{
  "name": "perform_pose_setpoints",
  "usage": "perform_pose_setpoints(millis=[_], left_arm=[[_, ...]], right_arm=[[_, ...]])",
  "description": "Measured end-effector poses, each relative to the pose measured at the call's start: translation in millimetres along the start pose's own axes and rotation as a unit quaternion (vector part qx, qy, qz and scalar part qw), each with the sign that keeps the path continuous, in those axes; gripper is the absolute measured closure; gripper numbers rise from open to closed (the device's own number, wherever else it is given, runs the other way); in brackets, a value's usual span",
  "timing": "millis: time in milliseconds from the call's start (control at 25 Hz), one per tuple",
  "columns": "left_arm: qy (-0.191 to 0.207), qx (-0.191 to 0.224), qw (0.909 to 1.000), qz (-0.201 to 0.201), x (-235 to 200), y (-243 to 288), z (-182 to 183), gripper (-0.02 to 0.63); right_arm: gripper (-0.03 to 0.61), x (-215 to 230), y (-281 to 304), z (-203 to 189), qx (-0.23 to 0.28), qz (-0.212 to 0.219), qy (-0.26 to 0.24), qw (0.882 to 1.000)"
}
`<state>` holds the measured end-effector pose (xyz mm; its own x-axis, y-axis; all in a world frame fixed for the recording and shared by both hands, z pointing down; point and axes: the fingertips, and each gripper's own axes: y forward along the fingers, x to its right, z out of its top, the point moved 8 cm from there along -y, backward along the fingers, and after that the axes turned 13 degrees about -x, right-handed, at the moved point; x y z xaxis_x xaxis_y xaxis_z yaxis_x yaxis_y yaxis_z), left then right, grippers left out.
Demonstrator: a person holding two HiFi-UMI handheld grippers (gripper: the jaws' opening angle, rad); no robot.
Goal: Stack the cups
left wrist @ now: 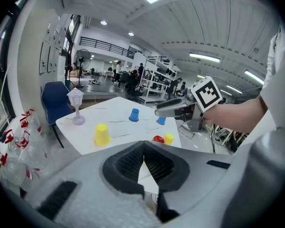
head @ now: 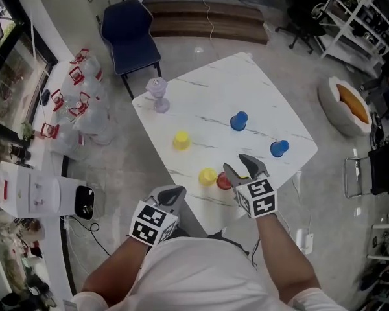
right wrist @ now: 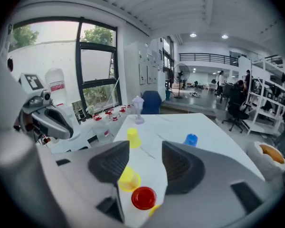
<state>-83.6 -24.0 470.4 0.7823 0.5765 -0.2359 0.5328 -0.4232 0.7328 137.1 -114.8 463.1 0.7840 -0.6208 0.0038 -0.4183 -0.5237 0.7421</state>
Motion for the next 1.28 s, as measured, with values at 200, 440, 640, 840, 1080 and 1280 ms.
perform_pose_setpoints(millis=[200,440,640,840,1080,1280], left_arm=[[-0.019,0.005,0.9997,0.017,-19.0,-16.2,-14.6,0.604],[-0.053,0.013,0.9977,0.041,-45.1,-41.5,-39.3,0.604],[-0.075,0.016,0.9954,0.056,-63.4,-56.8,-55.9,0.604],[-0.087,0.019,0.9939,0.065,-78.3,-65.5,-63.0,0.604],[-0.083,0.014,0.9943,0.065,-86.9,-65.9,-59.5,0.604],[-0.074,0.009,0.9953,0.062,-86.9,-62.5,-56.0,0.604]], right_arm=[[0.341,-41.6,57.2,61.6,-0.013,0.035,-0.068,0.997],[0.319,-65.9,141.2,82.8,-0.077,0.05,-0.103,0.99],[0.305,-67.5,185.7,85.0,-0.121,0.052,-0.104,0.986],[0.301,-69.1,208.6,85.5,-0.143,0.051,-0.123,0.981],[0.326,-70.1,222.6,77.6,-0.159,0.053,-0.128,0.978],[0.374,-69.6,210.3,82.9,-0.135,0.053,-0.136,0.98]])
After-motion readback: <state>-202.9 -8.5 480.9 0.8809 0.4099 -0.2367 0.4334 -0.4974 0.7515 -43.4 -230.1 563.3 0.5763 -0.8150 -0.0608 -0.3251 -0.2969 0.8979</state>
